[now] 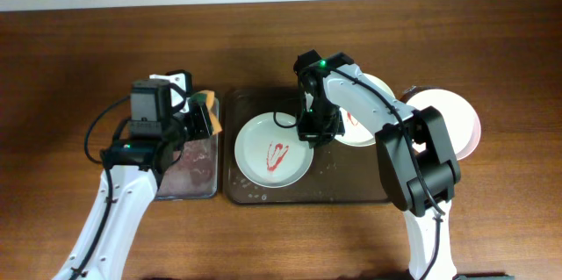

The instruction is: Clean dirty plates on tray and stack at the side

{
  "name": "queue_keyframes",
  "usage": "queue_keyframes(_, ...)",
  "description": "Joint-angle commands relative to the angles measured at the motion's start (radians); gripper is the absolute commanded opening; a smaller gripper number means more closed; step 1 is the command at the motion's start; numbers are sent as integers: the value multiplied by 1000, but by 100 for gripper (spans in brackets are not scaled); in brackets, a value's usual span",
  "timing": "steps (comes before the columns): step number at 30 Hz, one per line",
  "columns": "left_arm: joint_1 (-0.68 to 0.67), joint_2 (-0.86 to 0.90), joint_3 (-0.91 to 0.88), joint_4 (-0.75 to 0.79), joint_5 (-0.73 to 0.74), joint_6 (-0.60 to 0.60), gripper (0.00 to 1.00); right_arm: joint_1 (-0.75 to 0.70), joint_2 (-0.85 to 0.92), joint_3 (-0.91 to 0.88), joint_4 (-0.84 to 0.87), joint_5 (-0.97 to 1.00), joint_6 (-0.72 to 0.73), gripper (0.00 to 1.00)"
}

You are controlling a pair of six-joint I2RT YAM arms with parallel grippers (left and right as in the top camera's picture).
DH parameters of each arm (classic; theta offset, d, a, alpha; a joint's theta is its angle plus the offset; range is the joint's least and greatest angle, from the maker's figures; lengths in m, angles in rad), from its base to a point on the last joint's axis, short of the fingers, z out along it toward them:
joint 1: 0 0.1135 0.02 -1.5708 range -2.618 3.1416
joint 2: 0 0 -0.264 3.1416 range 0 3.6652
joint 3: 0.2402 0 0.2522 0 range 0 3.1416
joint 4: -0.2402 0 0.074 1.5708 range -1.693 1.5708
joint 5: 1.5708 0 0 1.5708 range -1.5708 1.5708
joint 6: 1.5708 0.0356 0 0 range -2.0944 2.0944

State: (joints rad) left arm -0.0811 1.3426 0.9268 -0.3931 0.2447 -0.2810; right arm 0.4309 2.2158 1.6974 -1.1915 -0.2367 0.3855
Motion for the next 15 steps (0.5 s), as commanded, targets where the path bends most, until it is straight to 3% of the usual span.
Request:
queue_keyframes(1, 53, -21, 5, 18, 190, -67, 0, -6, -10, -10, 2, 6, 12, 4)
queue_keyframes(11, 87, -21, 5, 19, 234, -62, 0, -6, -10, -10, 2, 5, 11, 4)
queue_keyframes(15, 87, -21, 5, 19, 230, 14, 0, -6, -10, -10, 2, 5, 11, 4)
